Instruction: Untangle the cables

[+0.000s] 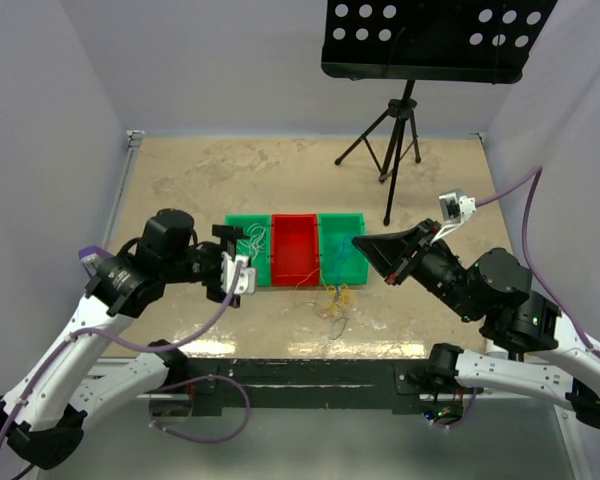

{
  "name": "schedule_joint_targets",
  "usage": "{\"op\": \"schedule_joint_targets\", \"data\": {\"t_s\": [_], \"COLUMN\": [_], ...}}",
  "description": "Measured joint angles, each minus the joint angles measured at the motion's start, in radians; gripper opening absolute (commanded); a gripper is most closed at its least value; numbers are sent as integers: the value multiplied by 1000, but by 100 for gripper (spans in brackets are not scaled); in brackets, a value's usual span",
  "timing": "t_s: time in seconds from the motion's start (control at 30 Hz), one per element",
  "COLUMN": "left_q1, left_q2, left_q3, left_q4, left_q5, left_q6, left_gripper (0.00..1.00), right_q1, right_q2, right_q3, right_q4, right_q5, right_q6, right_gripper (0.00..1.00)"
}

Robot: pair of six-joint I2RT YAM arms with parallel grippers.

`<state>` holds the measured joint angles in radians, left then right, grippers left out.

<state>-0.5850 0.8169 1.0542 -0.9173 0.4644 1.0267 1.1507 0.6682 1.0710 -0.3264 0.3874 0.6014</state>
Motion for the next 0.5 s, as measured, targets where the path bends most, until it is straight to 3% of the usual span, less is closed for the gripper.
{"op": "schedule_joint_targets", "data": {"t_s": [0.23, 0.4, 0.5], "left_q1": [0, -5, -24], "left_q2": [114, 186, 214], "left_q3": [34, 31, 12], "left_q4": [266, 348, 364], "left_q5": [279, 464, 532], "left_q6": [-373, -521, -548], "left_gripper": [100, 79, 74], "right_q1": [0, 0, 0], "right_q2": [32, 66, 80], "right_q3": [0, 0, 0], "right_q4": [122, 195, 229], "right_q5": [-120, -179, -203], "right_q6": [-13, -18, -19], "right_gripper": [0, 0, 0]}}
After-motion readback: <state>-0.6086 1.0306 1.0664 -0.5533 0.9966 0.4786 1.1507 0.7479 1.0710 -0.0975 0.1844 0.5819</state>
